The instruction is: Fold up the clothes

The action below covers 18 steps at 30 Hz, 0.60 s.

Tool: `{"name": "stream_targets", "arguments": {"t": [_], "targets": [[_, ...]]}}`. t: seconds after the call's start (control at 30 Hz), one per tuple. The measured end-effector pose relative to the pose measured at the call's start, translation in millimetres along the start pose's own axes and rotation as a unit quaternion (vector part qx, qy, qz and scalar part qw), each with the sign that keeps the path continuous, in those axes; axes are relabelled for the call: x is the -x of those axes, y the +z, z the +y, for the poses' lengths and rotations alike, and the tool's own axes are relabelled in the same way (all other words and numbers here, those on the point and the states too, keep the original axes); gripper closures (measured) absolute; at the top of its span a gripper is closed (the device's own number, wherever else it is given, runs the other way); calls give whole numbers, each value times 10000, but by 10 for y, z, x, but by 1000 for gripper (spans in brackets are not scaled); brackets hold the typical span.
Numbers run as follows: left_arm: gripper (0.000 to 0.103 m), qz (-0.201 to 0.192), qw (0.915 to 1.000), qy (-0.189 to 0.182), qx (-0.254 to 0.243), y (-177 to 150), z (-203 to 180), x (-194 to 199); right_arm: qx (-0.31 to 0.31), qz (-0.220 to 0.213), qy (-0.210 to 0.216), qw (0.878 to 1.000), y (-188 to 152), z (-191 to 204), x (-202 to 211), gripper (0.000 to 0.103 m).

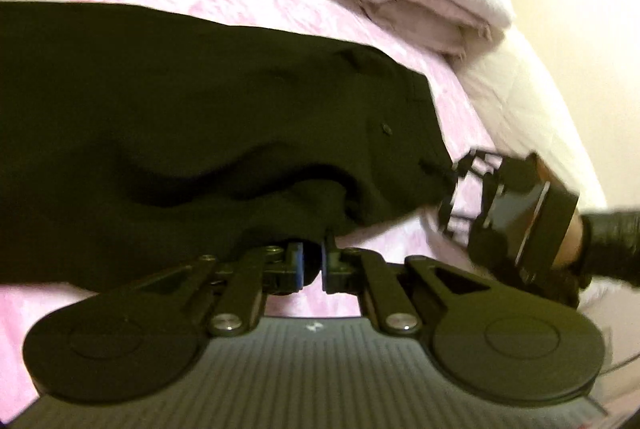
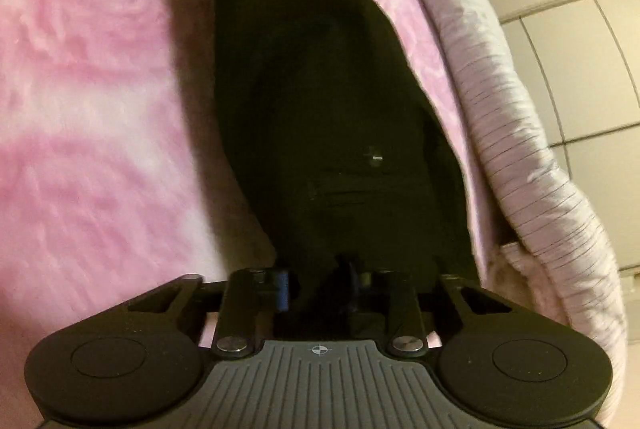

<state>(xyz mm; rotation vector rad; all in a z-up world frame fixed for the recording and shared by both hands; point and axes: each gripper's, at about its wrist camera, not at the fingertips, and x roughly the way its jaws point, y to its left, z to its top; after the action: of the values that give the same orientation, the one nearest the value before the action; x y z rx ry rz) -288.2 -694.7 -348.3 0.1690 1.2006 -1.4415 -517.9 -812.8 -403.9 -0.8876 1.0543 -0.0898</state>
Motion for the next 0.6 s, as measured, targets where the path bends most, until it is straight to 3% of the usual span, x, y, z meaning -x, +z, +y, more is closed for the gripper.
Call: {"name": "stream_targets", "arguments": {"t": [0.03, 0.1, 0.17, 0.2, 0.3, 0.37, 0.4, 0.47, 0.6], "targets": [[98, 133, 9988, 146, -439, 1, -86, -25, -22, -43, 10, 10000, -35, -82, 26, 86], [99, 480, 9869, 472, -1464, -73, -272, -106, -61, -92, -71, 9999, -74, -302, 79, 87], [103, 729, 9778, 606, -1867, -162, -342, -188, -139, 31, 138, 9998, -83, -446, 34, 87], [103, 795, 9750, 653, -1971, -203, -355, -199, -130, 68, 204, 9997, -81, -452, -1, 87], [103, 739, 9772, 709, -1859, -304, -298, -98, -83, 154, 355, 9992, -65, -398, -68, 83], [103, 701, 9786, 745, -1785, -372, -260, -32, -404, 302, 278, 9983, -50, -434, -56, 63], [103, 687, 9782, 788, -1792, -401, -256, -4, -613, 427, 287, 9968, -61, -464, -37, 58], [103, 671, 9742, 944, -1939, -444, -296, 37, -1030, 678, 307, 9919, -80, -525, 2, 43], [101, 460, 9576, 1246, -2556, -525, -468, 204, -1435, 966, 189, 9847, -121, -545, 158, 43]]}}
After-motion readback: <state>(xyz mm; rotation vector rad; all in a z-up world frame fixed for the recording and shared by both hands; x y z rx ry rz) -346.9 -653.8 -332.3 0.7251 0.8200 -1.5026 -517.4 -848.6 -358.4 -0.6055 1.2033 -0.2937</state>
